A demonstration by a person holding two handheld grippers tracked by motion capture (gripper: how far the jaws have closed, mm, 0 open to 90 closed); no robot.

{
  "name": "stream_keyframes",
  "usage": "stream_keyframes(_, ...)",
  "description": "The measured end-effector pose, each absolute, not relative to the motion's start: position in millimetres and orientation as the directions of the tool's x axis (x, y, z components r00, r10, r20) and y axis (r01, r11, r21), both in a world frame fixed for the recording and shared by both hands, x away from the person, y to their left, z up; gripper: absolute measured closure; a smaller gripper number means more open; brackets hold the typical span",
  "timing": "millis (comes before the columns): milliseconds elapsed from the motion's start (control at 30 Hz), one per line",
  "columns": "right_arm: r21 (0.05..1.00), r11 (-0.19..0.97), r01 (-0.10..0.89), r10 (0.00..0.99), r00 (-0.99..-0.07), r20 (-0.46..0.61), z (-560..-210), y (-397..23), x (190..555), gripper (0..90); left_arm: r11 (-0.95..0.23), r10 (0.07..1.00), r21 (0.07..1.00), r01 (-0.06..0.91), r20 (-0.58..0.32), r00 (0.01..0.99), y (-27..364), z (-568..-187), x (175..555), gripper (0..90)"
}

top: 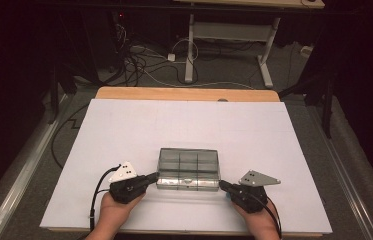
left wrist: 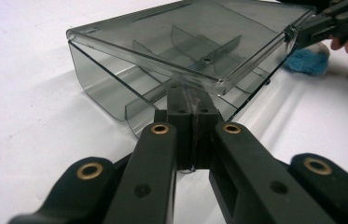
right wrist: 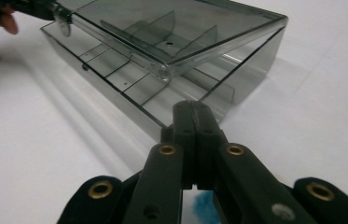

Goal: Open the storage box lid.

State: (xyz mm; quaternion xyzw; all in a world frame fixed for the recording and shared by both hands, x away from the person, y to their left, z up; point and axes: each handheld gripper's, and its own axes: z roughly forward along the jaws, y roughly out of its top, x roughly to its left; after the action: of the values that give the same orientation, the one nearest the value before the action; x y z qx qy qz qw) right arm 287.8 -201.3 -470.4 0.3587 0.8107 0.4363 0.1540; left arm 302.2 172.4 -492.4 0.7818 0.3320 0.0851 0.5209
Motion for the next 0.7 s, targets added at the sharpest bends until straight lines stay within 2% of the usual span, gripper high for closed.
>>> stream_keyframes(700,0.844,0.295,0.448,0.767,-0.638,0.071,-466,-219,301,90.0,-0.218,0.607,0.882,0.418,-0.213,0.765,170,-483,311,87.2)
